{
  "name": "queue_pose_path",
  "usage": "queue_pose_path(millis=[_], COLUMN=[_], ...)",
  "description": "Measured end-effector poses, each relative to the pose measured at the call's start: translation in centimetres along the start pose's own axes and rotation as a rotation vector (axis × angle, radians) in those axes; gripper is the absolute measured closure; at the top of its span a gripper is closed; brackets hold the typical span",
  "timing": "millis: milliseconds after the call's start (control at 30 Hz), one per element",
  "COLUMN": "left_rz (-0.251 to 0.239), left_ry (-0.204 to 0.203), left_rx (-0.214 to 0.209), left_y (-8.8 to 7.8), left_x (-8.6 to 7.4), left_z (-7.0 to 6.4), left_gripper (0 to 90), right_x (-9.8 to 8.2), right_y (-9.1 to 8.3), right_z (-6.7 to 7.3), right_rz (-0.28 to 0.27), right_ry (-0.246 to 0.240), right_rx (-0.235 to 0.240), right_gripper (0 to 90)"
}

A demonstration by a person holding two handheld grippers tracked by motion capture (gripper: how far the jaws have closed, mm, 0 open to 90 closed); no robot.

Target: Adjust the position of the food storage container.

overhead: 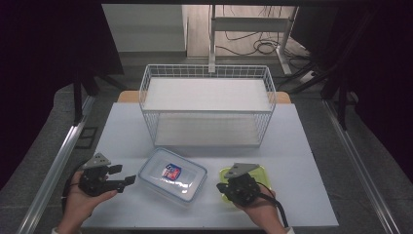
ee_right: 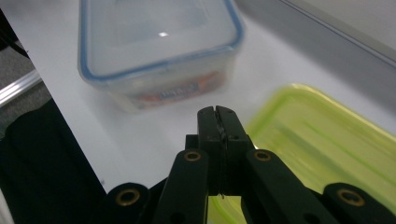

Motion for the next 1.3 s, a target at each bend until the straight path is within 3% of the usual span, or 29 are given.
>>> queue_pose_path(millis=[300,567,733,967,1300], left_rz=[-0.018,-0.021,-0.028,-0.033,-0.043], left_ry=[-0.013,-0.026,-0.038,-0.054,-0.071], left_rx=[-0.002,0.006,0.012,0.018,0.018], left_y=[-0.5,-0.4,-0.6,-0.8,-1.0], left_x=[-0.2,-0.5,-0.5,-0.7,-0.9], left_z=[0.3,0.8,1.3,1.8,2.3], left_gripper=[30.1,29.5,29.4,29.4,29.2], right_x=[1.7,2.2,2.8,5.5,7.7], right_y=[4.1,5.0,5.9,7.7,9.5], right_z=[0.4,-0.7,-0.9,-0.5,-0.2], right_rz=[0.110,0.150,0.158,0.180,0.158], right_ry=[0.003,0.033,0.042,0.018,0.052], right_rx=[-0.018,-0.057,-0.059,-0.084,-0.103], right_gripper=[89.0,89.1,89.1,89.0,89.0])
Point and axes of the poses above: each handheld gripper's, and its own axes: y roughly forward along the jaws, x roughly out of its top, z roughly to its left, the point moved 9 cm from there along y, roughly forward along the jaws, and after that the axes turned 1 degree about -x, right-handed, at the moved point
